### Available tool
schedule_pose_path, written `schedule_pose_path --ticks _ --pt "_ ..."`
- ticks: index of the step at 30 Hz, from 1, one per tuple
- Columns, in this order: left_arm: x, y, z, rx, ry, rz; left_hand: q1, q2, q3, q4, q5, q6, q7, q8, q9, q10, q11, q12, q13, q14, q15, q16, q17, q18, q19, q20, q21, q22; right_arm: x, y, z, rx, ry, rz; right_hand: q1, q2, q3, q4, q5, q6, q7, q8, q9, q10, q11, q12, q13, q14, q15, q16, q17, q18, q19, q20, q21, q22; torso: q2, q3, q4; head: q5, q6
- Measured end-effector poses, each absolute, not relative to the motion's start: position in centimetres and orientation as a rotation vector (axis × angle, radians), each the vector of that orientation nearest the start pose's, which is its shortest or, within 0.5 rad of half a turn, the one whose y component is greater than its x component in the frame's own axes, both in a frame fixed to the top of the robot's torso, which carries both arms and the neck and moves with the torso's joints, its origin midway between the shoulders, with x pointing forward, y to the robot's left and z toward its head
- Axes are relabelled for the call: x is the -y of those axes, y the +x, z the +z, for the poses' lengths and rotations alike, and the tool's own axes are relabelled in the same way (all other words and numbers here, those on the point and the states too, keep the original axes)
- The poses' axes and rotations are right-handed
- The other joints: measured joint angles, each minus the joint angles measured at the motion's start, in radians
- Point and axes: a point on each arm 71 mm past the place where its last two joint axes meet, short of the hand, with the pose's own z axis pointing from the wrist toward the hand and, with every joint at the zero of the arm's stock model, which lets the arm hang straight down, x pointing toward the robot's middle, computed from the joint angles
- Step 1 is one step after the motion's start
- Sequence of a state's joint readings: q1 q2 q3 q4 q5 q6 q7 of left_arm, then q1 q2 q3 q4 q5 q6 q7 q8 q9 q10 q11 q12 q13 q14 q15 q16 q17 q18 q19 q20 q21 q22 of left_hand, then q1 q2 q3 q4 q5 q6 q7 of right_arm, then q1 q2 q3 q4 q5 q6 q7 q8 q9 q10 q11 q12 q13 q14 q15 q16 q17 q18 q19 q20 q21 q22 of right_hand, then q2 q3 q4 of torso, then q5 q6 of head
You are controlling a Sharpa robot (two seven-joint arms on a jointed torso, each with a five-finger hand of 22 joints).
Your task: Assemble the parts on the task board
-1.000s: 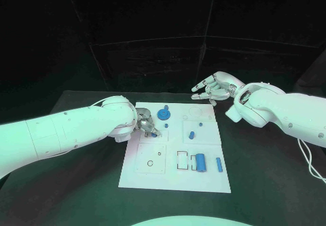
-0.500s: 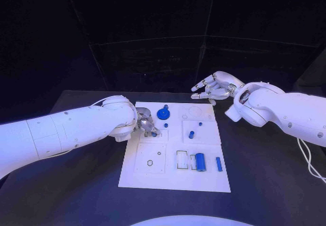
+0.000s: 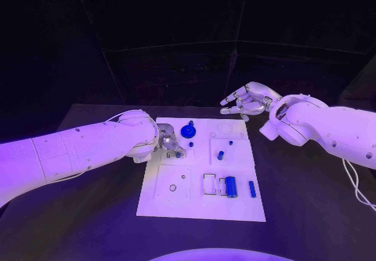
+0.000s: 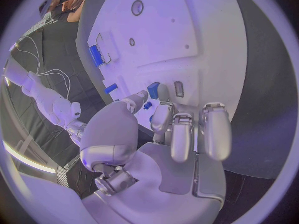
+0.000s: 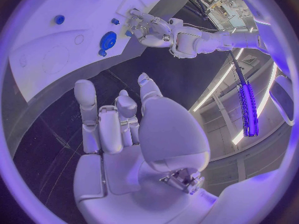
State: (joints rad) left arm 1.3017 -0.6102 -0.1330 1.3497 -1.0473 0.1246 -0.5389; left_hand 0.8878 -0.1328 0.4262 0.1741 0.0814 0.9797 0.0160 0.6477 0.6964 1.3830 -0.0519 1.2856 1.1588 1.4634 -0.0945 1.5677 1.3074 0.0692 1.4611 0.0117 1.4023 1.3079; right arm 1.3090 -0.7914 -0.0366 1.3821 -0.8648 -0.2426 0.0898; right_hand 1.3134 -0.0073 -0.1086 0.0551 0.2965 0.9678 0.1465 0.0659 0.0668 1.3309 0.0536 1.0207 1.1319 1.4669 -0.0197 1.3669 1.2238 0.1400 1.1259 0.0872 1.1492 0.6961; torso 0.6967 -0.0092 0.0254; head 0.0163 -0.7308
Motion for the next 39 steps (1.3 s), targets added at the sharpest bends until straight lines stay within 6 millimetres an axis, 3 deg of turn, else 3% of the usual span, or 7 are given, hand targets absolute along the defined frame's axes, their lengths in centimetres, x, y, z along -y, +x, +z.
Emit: schedule_pose_path --ticks 15,20,25,29,32,33,39 --pt "-15.8 50.8 -21.6 -2.306 -0.120 -0.382 0.019 0.018 -0.188 0.045 0.000 0.004 -0.004 -0.009 -0.001 0.004 0.003 0.000 -0.001 0.004 -0.004 0.000 0.000 0.000 0.000 0.000 0.000 -0.002 21.4 52.8 -13.9 -1.671 0.273 1.001 0.000 0.000 -0.003 -0.003 0.000 0.000 0.000 0.000 0.000 0.000 0.000 0.000 -0.003 0.000 0.000 -0.006 -0.003 0.000 0.000 0.000 -0.004 -0.004 -0.001 -0.0006 0.0011 0.000 0.001" --pt "-16.4 50.9 -20.7 -2.286 -0.134 -0.396 0.063 0.022 -0.243 0.054 0.000 -0.024 0.008 -0.022 -0.001 -0.048 0.008 -0.071 -0.092 0.004 -0.004 0.000 0.000 0.000 -0.006 -0.001 -0.045 -0.065 21.5 52.9 -13.9 -1.670 0.275 0.997 0.000 0.000 -0.003 -0.003 0.000 0.000 0.000 0.000 0.000 0.000 0.000 0.000 -0.003 0.000 0.000 -0.006 -0.003 0.000 0.000 0.000 -0.004 -0.004 -0.001 -0.0010 0.0011 -0.001 0.003" --pt "-16.7 51.5 -18.4 -2.246 -0.138 -0.429 0.115 0.039 -0.288 0.060 0.000 -0.076 0.028 -0.047 -0.011 -0.108 0.025 -0.143 -0.184 0.003 -0.003 0.000 0.000 0.000 -0.037 0.006 -0.108 -0.148 21.6 53.1 -14.0 -1.670 0.278 0.990 0.000 0.000 -0.006 0.000 0.000 0.000 0.000 0.000 0.000 0.000 0.000 0.000 -0.003 0.000 0.000 -0.006 -0.003 0.000 0.000 0.000 -0.004 -0.004 -0.001 -0.0006 0.0009 -0.002 0.007" --pt "-16.9 52.1 -16.9 -2.230 -0.131 -0.440 0.128 0.043 -0.318 0.073 0.000 -0.081 0.034 -0.056 -0.023 -0.118 0.029 -0.151 -0.204 0.004 0.004 0.000 0.000 0.000 -0.040 0.009 -0.121 -0.163 21.5 53.2 -14.0 -1.670 0.277 0.990 0.000 0.000 -0.007 0.001 0.000 0.000 0.000 0.000 0.000 0.000 0.000 0.000 -0.003 0.000 0.000 -0.006 -0.003 0.000 0.000 0.000 -0.004 -0.004 0.000 -0.0006 0.0002 -0.001 0.008" --pt "-17.2 52.9 -16.0 -2.230 -0.128 -0.428 0.142 0.049 -0.341 0.087 -0.021 -0.085 0.037 -0.059 -0.031 -0.122 0.032 -0.151 -0.211 0.004 0.004 0.000 0.000 0.004 -0.043 0.013 -0.128 -0.170 21.5 53.2 -14.0 -1.671 0.277 0.989 0.000 0.000 -0.008 0.003 0.000 0.000 0.000 0.000 0.000 0.000 0.000 0.000 -0.003 0.000 0.000 -0.006 -0.002 0.000 0.000 0.000 -0.004 -0.004 0.000 -0.0006 0.0001 -0.001 0.008" --pt "-17.3 53.1 -15.8 -2.233 -0.127 -0.422 0.142 0.049 -0.348 0.090 -0.027 -0.085 0.037 -0.059 -0.033 -0.122 0.032 -0.151 -0.212 0.001 0.006 0.000 0.000 0.015 -0.044 0.013 -0.128 -0.171 21.5 53.3 -14.0 -1.672 0.277 0.989 0.000 0.000 -0.008 0.003 0.000 0.000 0.000 0.000 0.000 0.000 0.000 0.000 -0.003 0.000 0.000 -0.006 -0.002 0.000 0.000 0.000 -0.004 -0.004 0.000 -0.0006 0.0001 -0.001 0.008" --pt "-18.0 55.0 -15.6 -2.277 -0.131 -0.360 0.161 0.060 -0.360 0.096 -0.027 -0.085 0.037 -0.063 -0.039 -0.122 0.032 -0.155 -0.215 0.000 0.007 0.000 0.000 0.016 -0.044 0.013 -0.128 -0.169 21.4 53.3 -14.0 -1.673 0.276 0.989 0.000 0.000 -0.008 0.003 0.000 0.000 0.000 0.000 0.000 0.000 0.000 0.000 -0.003 0.000 0.000 -0.006 -0.002 0.000 0.000 0.000 -0.004 -0.004 0.001 -0.0007 -0.0001 0.001 0.007"
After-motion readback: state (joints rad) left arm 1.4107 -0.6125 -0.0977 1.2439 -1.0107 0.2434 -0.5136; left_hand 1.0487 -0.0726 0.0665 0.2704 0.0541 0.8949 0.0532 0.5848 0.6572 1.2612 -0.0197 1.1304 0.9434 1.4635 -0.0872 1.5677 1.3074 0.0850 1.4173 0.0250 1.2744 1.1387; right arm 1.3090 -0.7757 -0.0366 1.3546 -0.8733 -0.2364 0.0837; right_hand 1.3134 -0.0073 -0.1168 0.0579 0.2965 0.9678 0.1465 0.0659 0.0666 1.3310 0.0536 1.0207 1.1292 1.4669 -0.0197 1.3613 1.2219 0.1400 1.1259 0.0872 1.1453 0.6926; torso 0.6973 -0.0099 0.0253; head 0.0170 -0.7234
